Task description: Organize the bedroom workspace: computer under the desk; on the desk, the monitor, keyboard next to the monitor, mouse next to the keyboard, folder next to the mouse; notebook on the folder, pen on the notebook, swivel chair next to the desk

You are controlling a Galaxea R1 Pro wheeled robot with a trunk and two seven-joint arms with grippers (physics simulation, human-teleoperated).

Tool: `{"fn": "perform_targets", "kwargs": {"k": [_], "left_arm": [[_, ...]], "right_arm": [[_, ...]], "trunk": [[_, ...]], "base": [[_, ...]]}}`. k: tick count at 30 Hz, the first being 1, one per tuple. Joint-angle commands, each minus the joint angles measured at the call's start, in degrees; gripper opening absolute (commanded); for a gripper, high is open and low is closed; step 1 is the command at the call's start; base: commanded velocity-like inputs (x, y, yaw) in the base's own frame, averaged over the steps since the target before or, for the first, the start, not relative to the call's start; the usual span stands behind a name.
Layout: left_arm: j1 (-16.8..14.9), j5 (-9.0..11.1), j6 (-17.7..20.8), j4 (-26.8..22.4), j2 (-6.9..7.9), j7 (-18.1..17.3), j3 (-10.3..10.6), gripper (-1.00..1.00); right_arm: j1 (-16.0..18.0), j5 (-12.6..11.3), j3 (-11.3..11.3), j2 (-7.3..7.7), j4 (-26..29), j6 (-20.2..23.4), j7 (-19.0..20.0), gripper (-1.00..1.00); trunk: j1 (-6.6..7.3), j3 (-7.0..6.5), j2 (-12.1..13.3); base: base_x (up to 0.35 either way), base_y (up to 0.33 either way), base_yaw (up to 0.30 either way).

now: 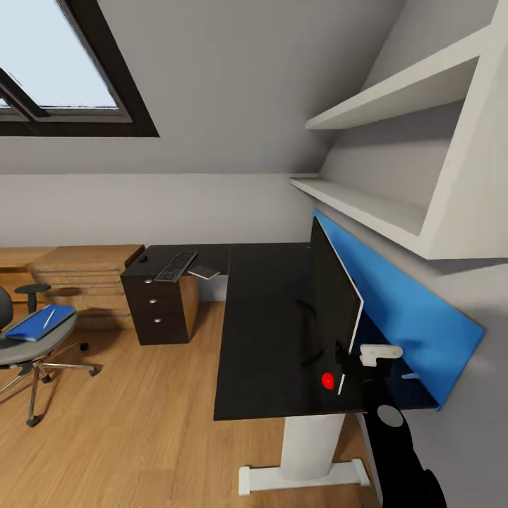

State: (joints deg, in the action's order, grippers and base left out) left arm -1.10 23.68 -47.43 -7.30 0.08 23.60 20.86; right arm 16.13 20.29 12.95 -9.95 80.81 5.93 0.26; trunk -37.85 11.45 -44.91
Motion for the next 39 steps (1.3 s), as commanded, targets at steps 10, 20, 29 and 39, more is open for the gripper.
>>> {"fn": "perform_targets", "kwargs": {"k": [10,20,29,39], "left_arm": [[0.0,0.3,-0.2,0.0,0.01,0.4,0.5,1.00],[0.0,0.3,-0.2,0.0,0.01,0.4,0.4,1.00],[0.0,0.3,-0.2,0.0,0.01,0.4,0.4,1.00],[0.0,0.3,-0.2,0.0,0.01,0.4,0.4,1.00]], "right_arm": [[0.0,0.6,0.1,-0.05,0.1,0.4,0.0,1.00],[0.0,0.6,0.1,-0.05,0.1,0.4,0.0,1.00],[0.0,0.6,0.1,-0.05,0.1,0.4,0.0,1.00],[0.0,0.6,0.1,-0.05,0.0,0.4,0.0,1.00]], "trunk": [[-0.01,0.09,-0.1],[-0.01,0.09,-0.1],[-0.01,0.09,-0.1],[-0.01,0.09,-0.1]], "base": [[-0.001,-0.130,0.000],[0.000,-0.119,0.000],[-0.028,-0.019,0.000],[-0.042,-0.029,0.000]]}}
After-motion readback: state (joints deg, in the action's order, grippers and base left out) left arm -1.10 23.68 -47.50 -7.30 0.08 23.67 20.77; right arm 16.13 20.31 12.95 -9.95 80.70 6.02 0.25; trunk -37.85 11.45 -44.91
